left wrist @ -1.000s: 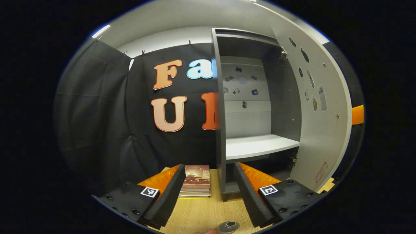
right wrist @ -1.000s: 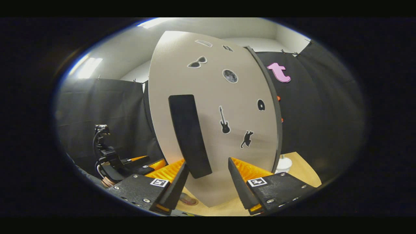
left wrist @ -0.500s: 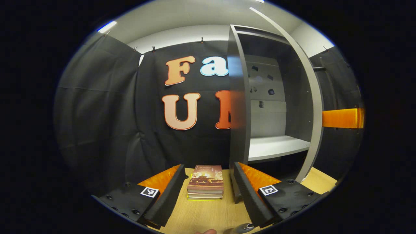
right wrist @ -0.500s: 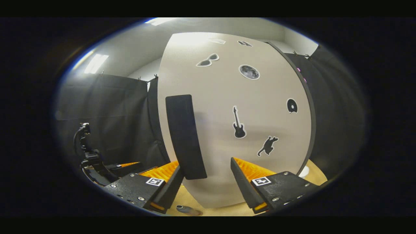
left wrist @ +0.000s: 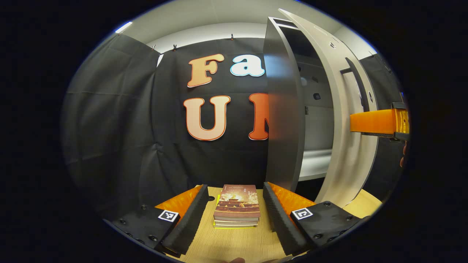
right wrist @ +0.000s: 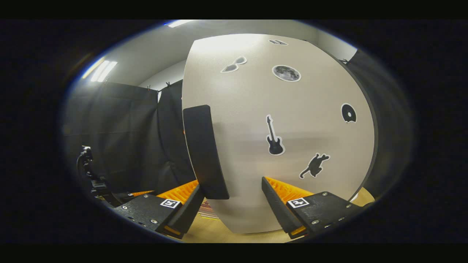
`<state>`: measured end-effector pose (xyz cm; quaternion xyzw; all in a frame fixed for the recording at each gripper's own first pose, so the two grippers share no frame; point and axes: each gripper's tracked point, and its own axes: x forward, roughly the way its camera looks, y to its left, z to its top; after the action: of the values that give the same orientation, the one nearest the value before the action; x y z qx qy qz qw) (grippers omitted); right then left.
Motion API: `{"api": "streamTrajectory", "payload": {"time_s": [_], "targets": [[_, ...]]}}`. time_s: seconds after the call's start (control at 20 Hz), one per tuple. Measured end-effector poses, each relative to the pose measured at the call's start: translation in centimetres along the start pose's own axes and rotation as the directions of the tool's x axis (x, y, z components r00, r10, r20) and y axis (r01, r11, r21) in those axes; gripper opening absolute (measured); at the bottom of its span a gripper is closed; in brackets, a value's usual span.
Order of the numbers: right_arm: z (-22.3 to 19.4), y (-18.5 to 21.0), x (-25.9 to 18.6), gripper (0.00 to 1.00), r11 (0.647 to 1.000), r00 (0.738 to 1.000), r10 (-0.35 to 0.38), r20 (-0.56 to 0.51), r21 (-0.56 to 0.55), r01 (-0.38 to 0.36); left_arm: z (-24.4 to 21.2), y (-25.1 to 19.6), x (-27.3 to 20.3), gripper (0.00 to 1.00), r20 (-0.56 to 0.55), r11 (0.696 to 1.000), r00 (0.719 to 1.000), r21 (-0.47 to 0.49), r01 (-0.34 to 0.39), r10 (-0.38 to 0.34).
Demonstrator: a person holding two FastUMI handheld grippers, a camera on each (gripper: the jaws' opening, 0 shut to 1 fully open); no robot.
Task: Open the cabinet door with the right hand, grasp the bottle in the cabinet with the left hand and place it on the coaster, then close the cabinet door with the right hand.
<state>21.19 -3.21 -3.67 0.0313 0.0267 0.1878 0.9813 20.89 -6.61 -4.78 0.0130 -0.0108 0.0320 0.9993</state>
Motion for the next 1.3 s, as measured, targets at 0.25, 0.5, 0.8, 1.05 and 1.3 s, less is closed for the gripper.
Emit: {"api": "streamTrajectory", "payload": {"time_s": [0.25, 0.5, 0.8, 1.05, 1.3], "targets": [[0.0, 0.0, 0.5, 0.93, 0.999, 0.999, -0.052, 0.009, -0.011, 0.053, -0.4, -0.8, 2.1, 0.97, -0.003, 1.0, 1.0, -0.012, 0.026, -0.026], [-0.2, 0.1, 0.6, 0.93, 0.998, 0.998, -0.068, 0.009, -0.006, 0.068, -0.5, -1.3, 2.9, 0.97, -0.001, 0.999, 0.999, -0.016, 0.045, -0.045], [-0.4, 0.0, 0.9, 0.93, 0.997, 0.997, -0.071, 0.003, -0.011, 0.071, -0.5, -1.0, 2.2, 0.97, -0.006, 0.999, 0.999, -0.014, 0.041, -0.041], [-0.4, 0.4, -0.3, 0.93, 0.999, 0.998, -0.052, -0.02, 0.017, 0.052, 0.8, -1.5, 0.0, 0.97, 0.008, 0.999, 0.999, -0.016, 0.045, -0.045], [1.6, -0.2, -7.9, 0.94, 0.999, 0.998, -0.054, 0.033, 0.003, 0.054, 2.9, -4.2, -4.5, 0.99, 0.047, 0.998, 0.997, 0.001, 0.064, -0.063]]}}
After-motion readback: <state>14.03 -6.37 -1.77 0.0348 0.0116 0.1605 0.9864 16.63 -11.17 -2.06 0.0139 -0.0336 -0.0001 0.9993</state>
